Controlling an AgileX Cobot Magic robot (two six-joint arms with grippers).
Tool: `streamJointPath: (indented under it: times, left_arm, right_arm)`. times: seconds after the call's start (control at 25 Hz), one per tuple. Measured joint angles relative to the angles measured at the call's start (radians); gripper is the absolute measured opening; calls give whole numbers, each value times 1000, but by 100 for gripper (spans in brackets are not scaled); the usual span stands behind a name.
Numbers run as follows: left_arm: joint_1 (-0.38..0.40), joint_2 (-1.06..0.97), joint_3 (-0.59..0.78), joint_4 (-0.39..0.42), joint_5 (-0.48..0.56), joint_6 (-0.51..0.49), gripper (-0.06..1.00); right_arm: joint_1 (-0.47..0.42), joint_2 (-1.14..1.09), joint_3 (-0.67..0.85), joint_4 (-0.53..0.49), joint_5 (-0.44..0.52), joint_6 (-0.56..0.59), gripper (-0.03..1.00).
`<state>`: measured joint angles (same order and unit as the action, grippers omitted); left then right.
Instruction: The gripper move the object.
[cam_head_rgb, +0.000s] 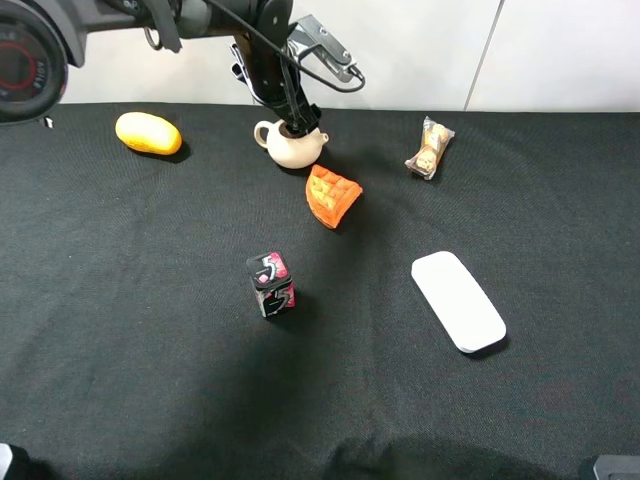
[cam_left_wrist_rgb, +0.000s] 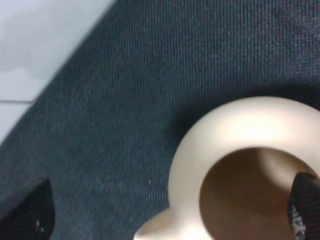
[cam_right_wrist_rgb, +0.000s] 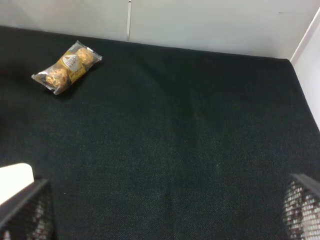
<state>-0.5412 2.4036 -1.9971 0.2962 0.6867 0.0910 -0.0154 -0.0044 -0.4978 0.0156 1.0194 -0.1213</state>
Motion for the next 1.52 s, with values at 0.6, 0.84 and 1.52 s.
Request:
streamJointPath:
  times: [0.6, 0.84, 1.52]
  left_arm:
    - [0, -113, 0, -61, 244, 0, 99]
    - [0, -161, 0, -92, 337, -1, 99]
    - [0, -275, 0, -187, 492, 19, 99]
  right_arm:
    - [0, 0, 0, 0, 0, 0, 69]
    - [0, 0, 0, 0, 0, 0, 69]
    - [0, 0, 0, 0, 0, 0, 69]
